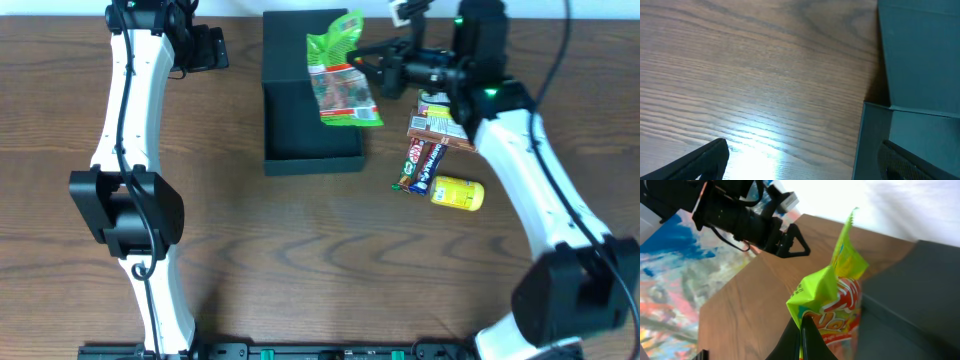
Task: Pack container
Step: 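Carry the candy bags left and lower them into the black box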
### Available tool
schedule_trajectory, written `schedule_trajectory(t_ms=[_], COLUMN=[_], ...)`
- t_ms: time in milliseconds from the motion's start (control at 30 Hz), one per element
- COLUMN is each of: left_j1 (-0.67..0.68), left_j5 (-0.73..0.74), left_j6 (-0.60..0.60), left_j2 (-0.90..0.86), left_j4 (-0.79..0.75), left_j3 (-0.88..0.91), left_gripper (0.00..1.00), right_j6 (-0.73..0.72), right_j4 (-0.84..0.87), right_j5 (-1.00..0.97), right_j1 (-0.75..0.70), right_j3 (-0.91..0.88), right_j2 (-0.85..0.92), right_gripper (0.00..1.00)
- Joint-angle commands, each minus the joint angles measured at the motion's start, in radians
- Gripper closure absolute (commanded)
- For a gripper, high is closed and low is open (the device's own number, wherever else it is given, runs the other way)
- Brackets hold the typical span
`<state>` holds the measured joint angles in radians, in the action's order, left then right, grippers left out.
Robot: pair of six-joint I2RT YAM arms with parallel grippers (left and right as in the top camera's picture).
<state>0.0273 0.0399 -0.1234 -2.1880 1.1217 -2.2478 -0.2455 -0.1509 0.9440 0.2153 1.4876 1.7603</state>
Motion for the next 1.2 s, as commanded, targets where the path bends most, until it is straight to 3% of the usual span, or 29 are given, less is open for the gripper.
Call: schedule_trajectory(t_ms=[0, 267, 533, 700, 933, 967, 1000, 1033, 1100, 1133, 1167], left_j1=[-0.001, -0.001, -0.001, -0.001, -0.001, -0.001, -0.001, -0.001, -0.001, -0.001, -0.001], left_j5=[0.016, 0.016, 0.016, 0.016, 0.016, 0.016, 0.016, 0.016, 0.016, 0.017, 0.017], left_j6=[0.028, 0.035, 0.05, 0.05, 0.05, 0.05, 0.05, 0.049, 0.049, 0.049, 0.049], left_j2=[-0.002, -0.002, -0.002, -0.002, -0.002, -0.002, -0.002, -0.002, -0.002, -0.002, -0.002], left_j4=[0.003, 0.004, 0.004, 0.004, 0.005, 0.006, 0.007, 0.008, 0.011, 0.013, 0.014], left_j3=[-0.011, -0.011, -0.011, -0.011, -0.011, -0.011, -0.011, -0.011, -0.011, -0.011, -0.011], left_gripper=[0.04, 0.05, 0.04, 0.05, 0.04, 0.05, 0.05, 0.05, 0.04, 0.05, 0.04], right_j6=[-0.111, -0.323, -0.398, -0.504, -0.517, -0.517, -0.516, -0.513, -0.509, -0.509, -0.509], right_j4=[0.064, 0.267, 0.282, 0.386, 0.192, 0.163, 0.128, 0.089, 0.067, 0.068, 0.067], right_j5=[0.056, 0.102, 0.089, 0.084, -0.033, -0.045, -0.068, -0.108, -0.145, -0.151, -0.155], right_j1=[0.049, 0.1, 0.13, 0.148, 0.143, 0.136, 0.129, 0.119, 0.1, 0.089, 0.08], right_j3=[0.017, 0.017, 0.017, 0.017, 0.017, 0.017, 0.017, 0.017, 0.017, 0.018, 0.02], right_j2=[0.083, 0.239, 0.314, 0.315, 0.363, 0.37, 0.372, 0.372, 0.372, 0.372, 0.372], right_gripper=[0.99, 0.99, 0.98, 0.98, 0.96, 0.83, 0.46, 0.28, 0.07, 0.01, 0.01])
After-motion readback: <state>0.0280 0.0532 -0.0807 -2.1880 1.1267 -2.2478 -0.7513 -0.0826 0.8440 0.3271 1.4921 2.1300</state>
